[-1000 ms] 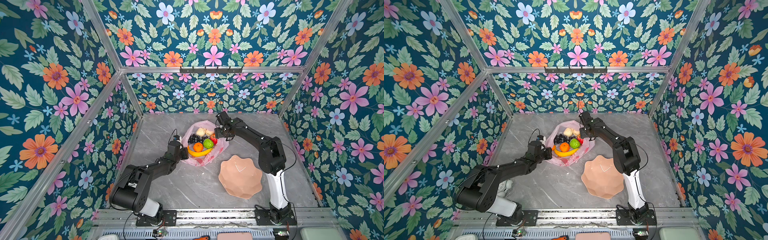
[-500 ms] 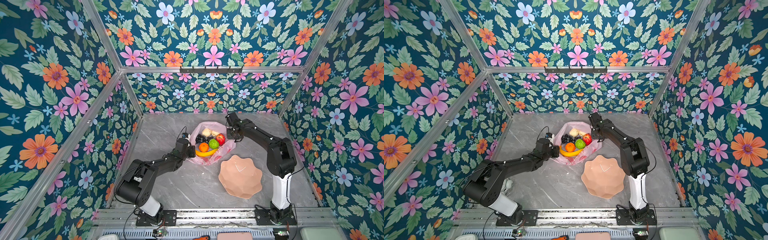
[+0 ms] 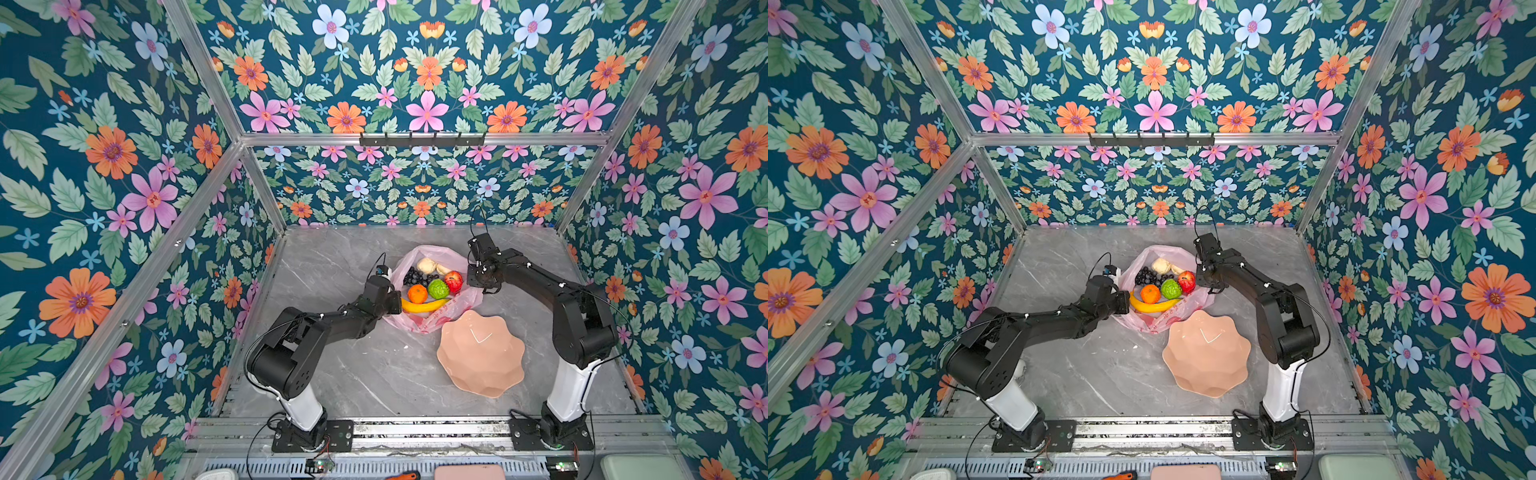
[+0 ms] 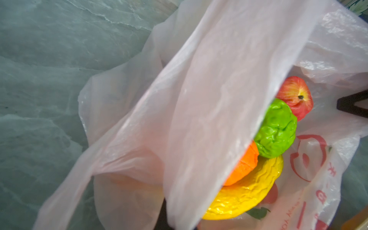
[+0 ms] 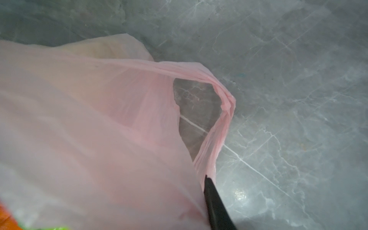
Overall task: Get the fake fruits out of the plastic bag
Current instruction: 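Lower the right gripper into the bag toward the green pear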
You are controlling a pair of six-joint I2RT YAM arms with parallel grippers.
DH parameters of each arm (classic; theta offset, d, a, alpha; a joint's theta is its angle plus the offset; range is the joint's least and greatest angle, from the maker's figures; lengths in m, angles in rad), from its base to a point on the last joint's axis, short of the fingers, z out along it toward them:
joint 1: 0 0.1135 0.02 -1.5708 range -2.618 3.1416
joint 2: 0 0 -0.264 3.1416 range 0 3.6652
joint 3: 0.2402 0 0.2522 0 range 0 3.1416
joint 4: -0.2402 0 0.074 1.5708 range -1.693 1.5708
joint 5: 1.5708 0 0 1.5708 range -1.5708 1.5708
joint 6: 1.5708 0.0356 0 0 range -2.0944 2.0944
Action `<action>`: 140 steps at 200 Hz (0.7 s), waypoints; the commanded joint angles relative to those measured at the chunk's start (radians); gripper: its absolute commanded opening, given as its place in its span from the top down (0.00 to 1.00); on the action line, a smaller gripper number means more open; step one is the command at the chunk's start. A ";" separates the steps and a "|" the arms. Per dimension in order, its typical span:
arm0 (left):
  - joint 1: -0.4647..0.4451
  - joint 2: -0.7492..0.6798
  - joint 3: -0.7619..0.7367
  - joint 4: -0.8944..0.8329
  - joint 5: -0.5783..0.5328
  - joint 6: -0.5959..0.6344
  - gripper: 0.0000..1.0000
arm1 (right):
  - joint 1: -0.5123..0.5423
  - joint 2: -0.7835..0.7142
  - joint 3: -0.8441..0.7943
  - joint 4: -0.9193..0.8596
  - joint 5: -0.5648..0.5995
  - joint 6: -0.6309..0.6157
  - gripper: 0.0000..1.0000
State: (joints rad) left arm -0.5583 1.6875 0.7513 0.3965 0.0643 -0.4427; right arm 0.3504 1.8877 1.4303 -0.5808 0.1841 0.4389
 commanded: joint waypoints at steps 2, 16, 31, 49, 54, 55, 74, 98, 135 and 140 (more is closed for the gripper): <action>-0.008 -0.010 -0.024 0.094 0.006 -0.008 1.00 | -0.011 -0.004 0.002 0.011 -0.022 0.029 0.74; -0.012 -0.016 -0.041 0.122 0.007 -0.010 1.00 | -0.011 0.000 0.015 0.007 -0.034 0.033 0.72; -0.011 -0.024 -0.054 0.136 0.005 -0.010 1.00 | -0.011 0.008 0.040 -0.010 -0.044 0.035 0.67; -0.012 -0.029 -0.059 0.137 0.006 -0.008 1.00 | -0.009 0.003 0.068 -0.038 -0.060 0.045 0.61; -0.012 -0.031 -0.061 0.137 0.006 -0.008 1.00 | -0.008 -0.003 0.072 -0.043 -0.065 0.050 0.58; -0.012 -0.031 -0.060 0.137 0.006 -0.008 1.00 | -0.008 -0.003 0.072 -0.043 -0.065 0.050 0.58; -0.011 -0.036 -0.060 0.137 0.005 -0.005 1.00 | 0.002 -0.041 0.074 -0.054 -0.077 0.071 0.50; -0.011 -0.043 -0.063 0.136 0.003 -0.002 1.00 | 0.024 -0.082 0.086 -0.081 -0.068 0.094 0.41; -0.012 -0.049 -0.065 0.137 0.006 -0.002 1.00 | 0.083 -0.135 0.110 -0.094 -0.058 0.113 0.38; -0.012 -0.051 -0.067 0.137 0.006 -0.002 1.00 | 0.096 -0.140 0.116 -0.095 -0.055 0.115 0.38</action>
State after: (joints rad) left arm -0.5697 1.6444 0.6868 0.5018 0.0681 -0.4458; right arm 0.4061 1.7721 1.5257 -0.6544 0.1143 0.5247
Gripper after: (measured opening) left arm 0.050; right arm 0.623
